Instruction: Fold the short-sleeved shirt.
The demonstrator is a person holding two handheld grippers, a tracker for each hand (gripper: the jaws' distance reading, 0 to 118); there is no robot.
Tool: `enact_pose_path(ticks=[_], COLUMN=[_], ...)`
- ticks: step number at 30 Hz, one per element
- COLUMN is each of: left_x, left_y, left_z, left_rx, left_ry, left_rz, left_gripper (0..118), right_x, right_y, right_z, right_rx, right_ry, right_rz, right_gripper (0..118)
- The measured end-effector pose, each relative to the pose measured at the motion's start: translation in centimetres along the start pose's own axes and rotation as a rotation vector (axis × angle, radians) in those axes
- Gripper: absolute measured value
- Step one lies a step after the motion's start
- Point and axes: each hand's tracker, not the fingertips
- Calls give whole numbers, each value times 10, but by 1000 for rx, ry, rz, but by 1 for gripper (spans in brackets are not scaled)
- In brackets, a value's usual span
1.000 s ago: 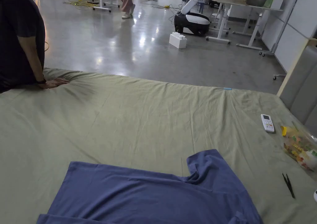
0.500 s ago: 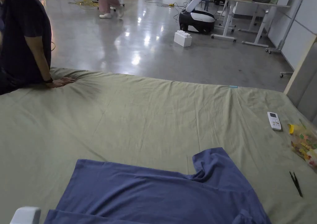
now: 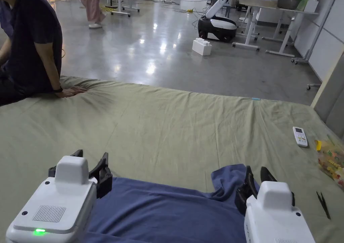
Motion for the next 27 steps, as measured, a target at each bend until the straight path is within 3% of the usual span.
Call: enact_pose_path(ticks=[1,4,8,12,18,24,27], left_x=[2,4,4,1,-35,-83,-88], left_y=[3,7,6,14,0,-37,-56], left_z=[1,2,2,5,-31,-118,-163], left_rx=[15,31,23,3,-188,-447,-559], left_ry=[14,35,16,-2,-21,-37,-62], left_rz=[9,7,23,9,93,135,88], left_gripper=[13,6,6,6,6,6,7], right_x=[-3,-11,-13,-15,-13,-8,-8], right_y=[4,10,12,13,9,-5,-13], right_z=[-1,-4,-5,-5,-13,-25,-32], right_rx=[3,13,14,29,-1,-64,-109], right_ry=[-2,3,21,24,8,2,10], right_rz=[1,-14,-65,-57,-49,-36,-31], right_gripper=[16,4,0,0,0,0,0])
